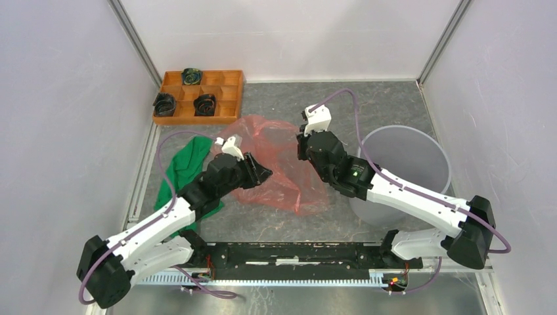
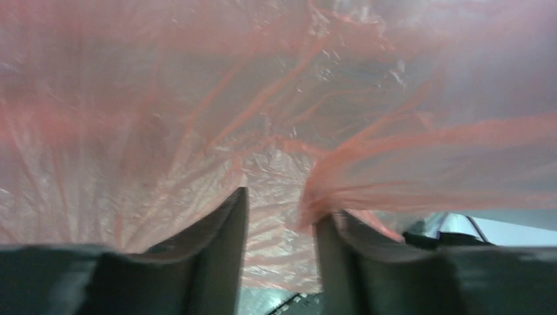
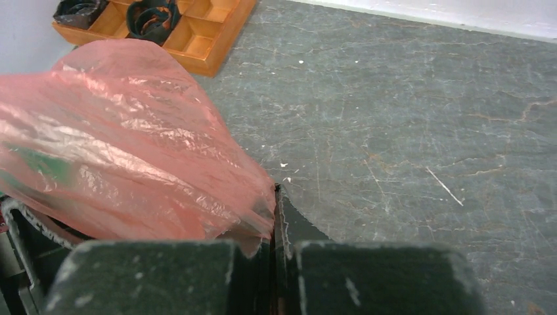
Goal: Put the trash bags into the trash bin
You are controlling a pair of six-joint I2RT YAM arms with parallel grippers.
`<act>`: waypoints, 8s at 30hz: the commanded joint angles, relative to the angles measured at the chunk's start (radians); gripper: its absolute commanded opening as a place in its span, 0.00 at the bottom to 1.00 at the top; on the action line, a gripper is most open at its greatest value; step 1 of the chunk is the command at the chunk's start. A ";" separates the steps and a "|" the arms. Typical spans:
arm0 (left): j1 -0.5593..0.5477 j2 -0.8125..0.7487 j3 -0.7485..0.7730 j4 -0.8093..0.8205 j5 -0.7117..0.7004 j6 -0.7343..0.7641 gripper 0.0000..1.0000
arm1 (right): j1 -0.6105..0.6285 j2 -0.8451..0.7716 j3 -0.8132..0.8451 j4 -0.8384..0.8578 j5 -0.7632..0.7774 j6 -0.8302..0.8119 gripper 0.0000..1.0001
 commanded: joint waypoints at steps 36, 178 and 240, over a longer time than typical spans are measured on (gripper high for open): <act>0.196 -0.317 0.434 -0.574 -0.021 0.295 0.02 | -0.113 -0.260 -0.148 0.000 -0.511 -0.173 0.01; 0.196 -0.202 0.716 -0.230 -0.342 0.716 0.02 | -0.073 -0.072 0.216 -0.508 -0.604 -0.319 0.07; 0.196 0.048 1.074 0.134 0.173 0.283 0.02 | 0.014 -0.148 0.553 -0.013 -0.161 -0.474 0.00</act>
